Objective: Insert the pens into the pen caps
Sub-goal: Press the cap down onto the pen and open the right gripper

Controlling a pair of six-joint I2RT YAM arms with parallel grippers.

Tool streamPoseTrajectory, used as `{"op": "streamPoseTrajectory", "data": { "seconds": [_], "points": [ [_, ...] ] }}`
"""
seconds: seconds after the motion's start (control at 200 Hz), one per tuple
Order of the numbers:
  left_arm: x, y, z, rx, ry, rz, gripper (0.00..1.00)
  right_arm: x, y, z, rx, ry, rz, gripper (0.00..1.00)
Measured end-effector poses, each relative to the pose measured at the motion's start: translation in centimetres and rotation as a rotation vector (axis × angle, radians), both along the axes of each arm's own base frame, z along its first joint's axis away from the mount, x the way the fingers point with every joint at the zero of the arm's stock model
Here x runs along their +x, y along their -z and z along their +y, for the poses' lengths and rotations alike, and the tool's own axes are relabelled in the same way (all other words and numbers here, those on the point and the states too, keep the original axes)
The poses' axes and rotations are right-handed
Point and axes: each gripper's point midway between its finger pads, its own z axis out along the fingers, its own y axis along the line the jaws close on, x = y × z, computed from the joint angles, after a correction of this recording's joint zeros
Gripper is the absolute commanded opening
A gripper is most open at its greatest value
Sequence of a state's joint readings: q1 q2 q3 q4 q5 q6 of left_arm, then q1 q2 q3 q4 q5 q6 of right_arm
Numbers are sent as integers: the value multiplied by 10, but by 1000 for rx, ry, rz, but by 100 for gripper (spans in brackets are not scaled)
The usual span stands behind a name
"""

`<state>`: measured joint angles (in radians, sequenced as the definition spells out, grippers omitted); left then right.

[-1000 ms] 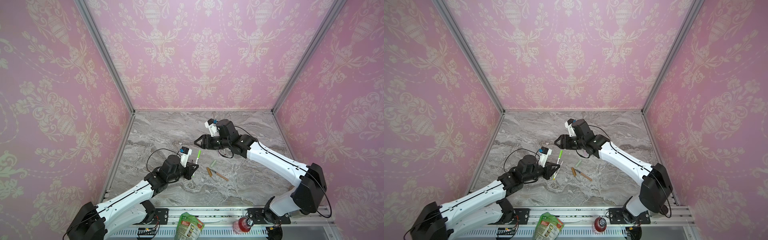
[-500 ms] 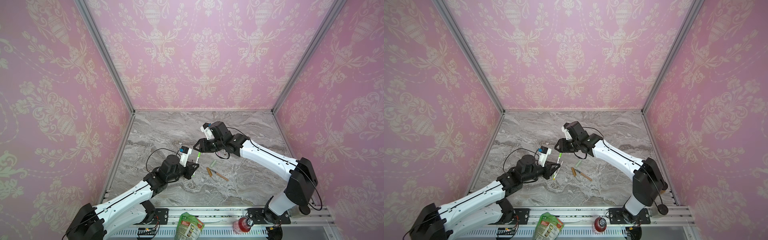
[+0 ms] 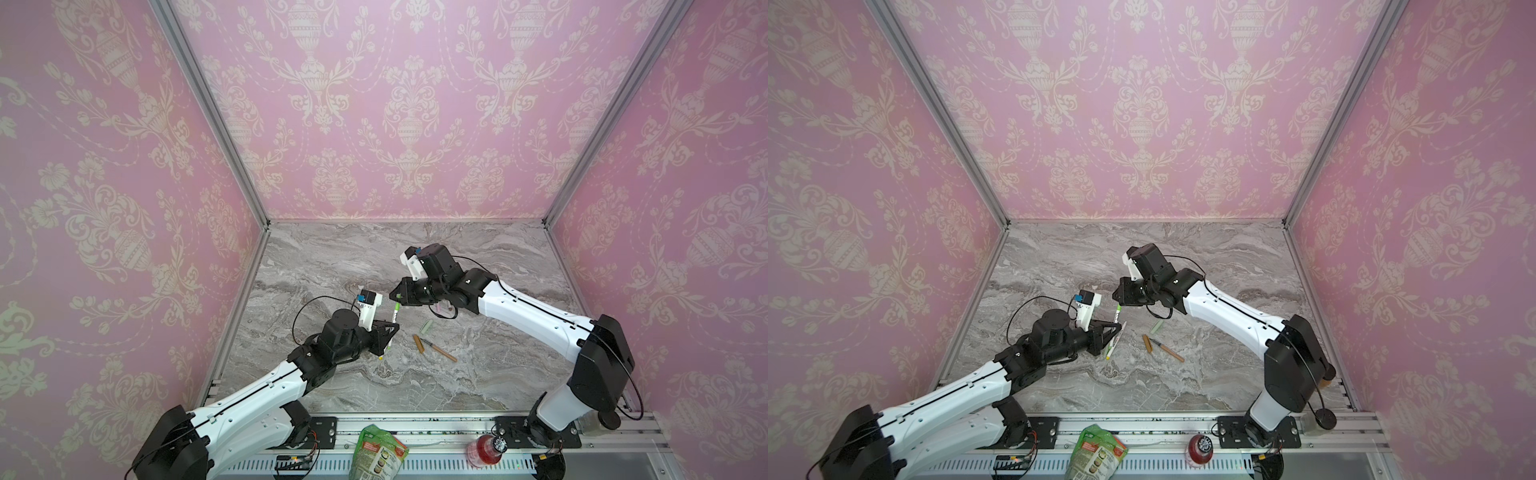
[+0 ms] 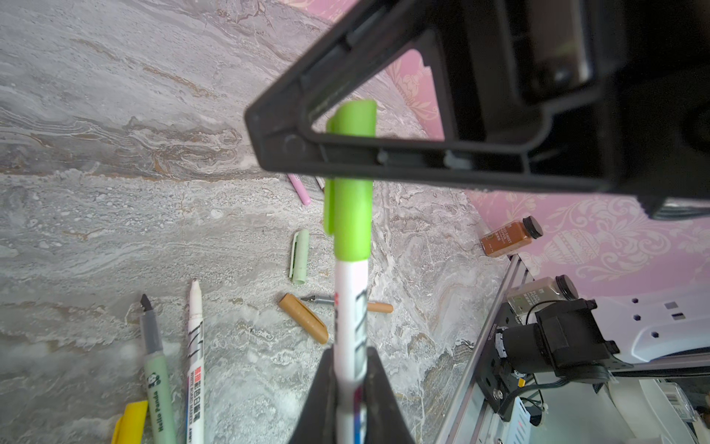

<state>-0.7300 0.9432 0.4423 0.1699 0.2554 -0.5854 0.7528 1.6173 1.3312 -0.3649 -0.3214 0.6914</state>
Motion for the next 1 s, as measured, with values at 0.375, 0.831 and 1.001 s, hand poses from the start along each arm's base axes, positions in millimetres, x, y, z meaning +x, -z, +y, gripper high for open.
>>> {"op": "streamPoseTrajectory", "data": {
  "seconds": [0.375,0.831,1.001],
  "points": [
    [14,-4,8,60,-46,-110,0,8,-1,8,38,21,-19,0],
    [22,71,31,403,-52,-69,0,15,84,27,36,175,77,0],
    [26,70,33,414,-64,-86,0,18,82,28,39,192,70,0]
  ]
}}
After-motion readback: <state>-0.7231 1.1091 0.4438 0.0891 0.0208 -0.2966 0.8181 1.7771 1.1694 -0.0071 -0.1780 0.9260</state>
